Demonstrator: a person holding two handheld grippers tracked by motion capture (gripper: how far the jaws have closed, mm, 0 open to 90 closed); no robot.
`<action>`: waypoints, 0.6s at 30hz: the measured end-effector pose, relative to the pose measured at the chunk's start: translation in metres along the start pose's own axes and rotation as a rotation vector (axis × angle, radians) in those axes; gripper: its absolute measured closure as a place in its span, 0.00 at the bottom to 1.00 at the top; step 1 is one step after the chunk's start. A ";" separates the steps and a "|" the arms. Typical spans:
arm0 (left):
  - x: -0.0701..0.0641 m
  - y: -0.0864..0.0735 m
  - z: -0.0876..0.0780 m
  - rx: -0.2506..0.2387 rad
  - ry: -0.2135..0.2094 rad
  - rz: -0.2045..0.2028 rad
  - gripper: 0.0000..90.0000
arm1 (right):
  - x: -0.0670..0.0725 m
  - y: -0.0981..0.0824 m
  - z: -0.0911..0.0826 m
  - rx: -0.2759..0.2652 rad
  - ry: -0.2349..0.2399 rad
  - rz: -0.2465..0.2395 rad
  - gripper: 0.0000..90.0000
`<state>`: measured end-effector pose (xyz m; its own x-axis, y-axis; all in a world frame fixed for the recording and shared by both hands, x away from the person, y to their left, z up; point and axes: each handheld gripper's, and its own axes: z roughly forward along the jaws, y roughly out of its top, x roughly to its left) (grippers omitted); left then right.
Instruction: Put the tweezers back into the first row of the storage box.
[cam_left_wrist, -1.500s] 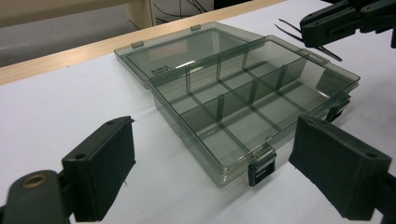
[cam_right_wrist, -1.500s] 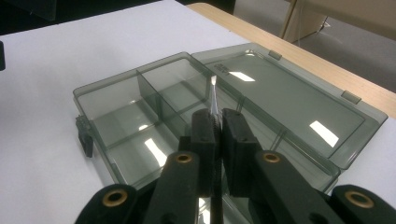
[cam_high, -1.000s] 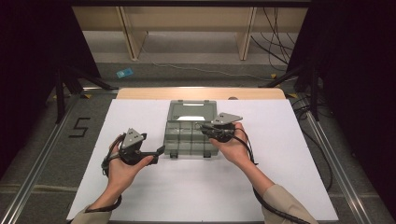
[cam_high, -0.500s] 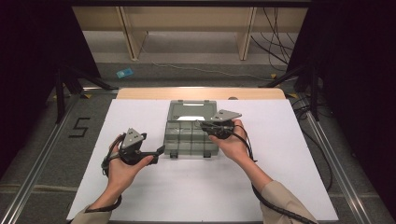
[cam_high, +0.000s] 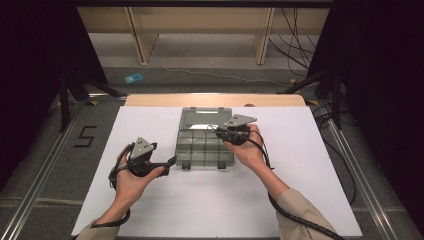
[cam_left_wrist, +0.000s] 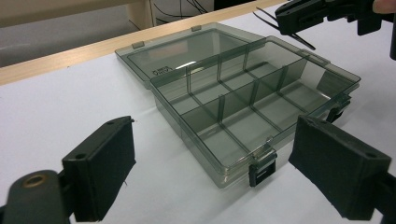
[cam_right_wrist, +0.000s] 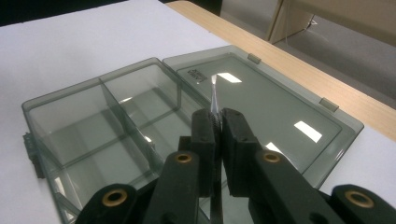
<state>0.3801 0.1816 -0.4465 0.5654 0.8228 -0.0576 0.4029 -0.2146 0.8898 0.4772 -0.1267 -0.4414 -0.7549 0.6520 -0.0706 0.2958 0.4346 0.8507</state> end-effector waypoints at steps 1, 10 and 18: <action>0.000 0.000 0.000 0.000 0.000 0.000 0.14 | 0.000 0.000 0.001 0.000 0.000 0.002 0.94; 0.000 0.000 0.000 0.001 -0.003 0.009 0.14 | -0.005 0.001 0.007 0.000 -0.021 -0.013 0.94; 0.000 0.000 0.001 -0.001 -0.006 0.005 0.14 | -0.009 0.000 0.010 0.001 -0.030 -0.010 0.94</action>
<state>0.3807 0.1813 -0.4467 0.5717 0.8185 -0.0562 0.3997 -0.2181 0.8903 0.4897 -0.1258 -0.4456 -0.7401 0.6657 -0.0951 0.2884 0.4420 0.8494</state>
